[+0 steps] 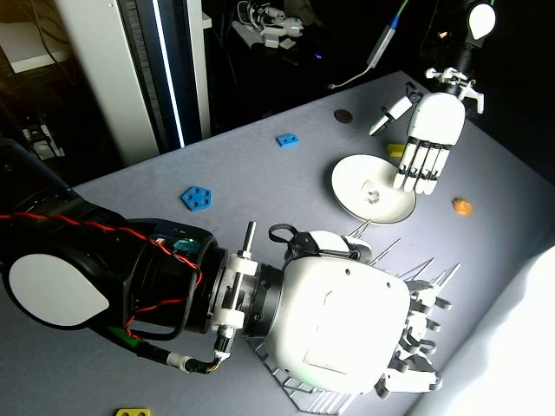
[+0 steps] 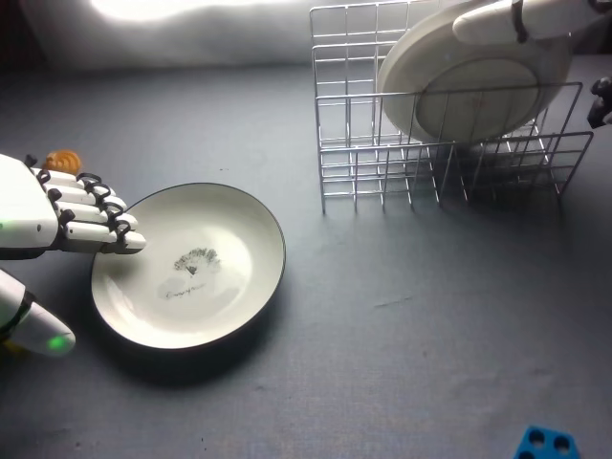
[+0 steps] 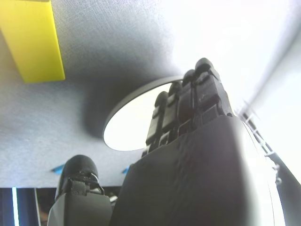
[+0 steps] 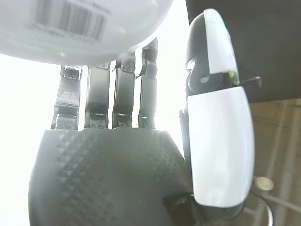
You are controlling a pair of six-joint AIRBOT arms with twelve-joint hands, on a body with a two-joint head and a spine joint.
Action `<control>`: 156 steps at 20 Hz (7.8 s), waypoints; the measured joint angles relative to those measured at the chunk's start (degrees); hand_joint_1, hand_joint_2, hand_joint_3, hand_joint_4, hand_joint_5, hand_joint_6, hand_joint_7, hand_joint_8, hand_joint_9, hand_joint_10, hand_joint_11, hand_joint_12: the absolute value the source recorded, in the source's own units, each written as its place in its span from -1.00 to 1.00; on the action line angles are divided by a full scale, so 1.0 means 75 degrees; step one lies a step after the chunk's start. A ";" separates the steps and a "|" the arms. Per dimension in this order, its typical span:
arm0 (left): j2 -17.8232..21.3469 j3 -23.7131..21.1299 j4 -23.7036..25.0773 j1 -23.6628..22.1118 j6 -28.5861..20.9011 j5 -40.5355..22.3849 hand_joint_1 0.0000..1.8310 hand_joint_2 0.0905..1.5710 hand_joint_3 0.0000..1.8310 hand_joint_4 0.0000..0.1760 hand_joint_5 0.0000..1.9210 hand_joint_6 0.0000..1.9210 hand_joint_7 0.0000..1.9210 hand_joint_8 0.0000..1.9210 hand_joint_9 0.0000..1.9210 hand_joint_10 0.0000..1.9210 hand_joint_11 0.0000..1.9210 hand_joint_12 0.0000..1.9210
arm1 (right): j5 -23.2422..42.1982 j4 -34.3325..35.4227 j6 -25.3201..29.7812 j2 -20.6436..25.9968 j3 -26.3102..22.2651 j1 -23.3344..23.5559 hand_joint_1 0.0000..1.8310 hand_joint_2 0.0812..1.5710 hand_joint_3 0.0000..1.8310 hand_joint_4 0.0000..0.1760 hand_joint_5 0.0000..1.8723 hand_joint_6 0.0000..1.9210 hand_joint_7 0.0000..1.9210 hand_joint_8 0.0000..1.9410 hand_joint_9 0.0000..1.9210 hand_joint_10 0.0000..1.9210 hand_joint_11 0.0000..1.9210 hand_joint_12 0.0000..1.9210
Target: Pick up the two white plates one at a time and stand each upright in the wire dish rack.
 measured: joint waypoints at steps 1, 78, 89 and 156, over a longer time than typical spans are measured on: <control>0.0000 0.0000 -0.0003 0.0000 0.0000 -0.0003 -1.00 0.32 -1.00 -1.00 -0.98 -1.00 -1.00 -1.00 -1.00 -1.00 -1.00 -1.00 | 0.0064 0.0350 -0.0452 0.0000 -0.0070 -0.0044 0.15 0.26 -1.00 -1.00 -0.22 -1.00 -0.21 -1.00 -0.29 -0.94 -0.84 0.37; -0.0189 0.0111 -0.0758 0.1204 -0.0408 0.0090 -1.00 0.31 -1.00 -1.00 -1.00 -1.00 -1.00 -1.00 -1.00 -1.00 -1.00 -1.00 | -0.1716 0.0297 -0.6977 -0.3555 -0.1212 -0.0475 0.46 0.19 -1.00 -1.00 -0.82 -0.98 -0.82 -0.98 -0.84 -0.96 -1.00 -0.03; -0.0189 0.0111 -0.0758 0.1204 -0.0408 0.0087 -1.00 0.31 -1.00 -1.00 -0.99 -1.00 -1.00 -1.00 -1.00 -1.00 -1.00 -1.00 | -0.1553 0.0443 -0.6983 -0.3552 -0.1174 -0.0475 0.48 0.26 -0.98 -1.00 -0.22 -0.94 -0.17 -0.96 -0.19 -0.91 -0.66 0.31; 0.0787 -0.0254 0.0370 -0.1565 -0.0554 -0.0621 -1.00 0.36 -0.99 -1.00 -0.96 -0.99 -0.99 -1.00 -1.00 -1.00 -1.00 -1.00 | -0.4135 0.1326 -0.1128 0.0842 -0.4526 0.2547 0.51 0.35 -1.00 -1.00 0.03 -0.08 0.13 -0.02 -0.02 0.12 -0.16 0.24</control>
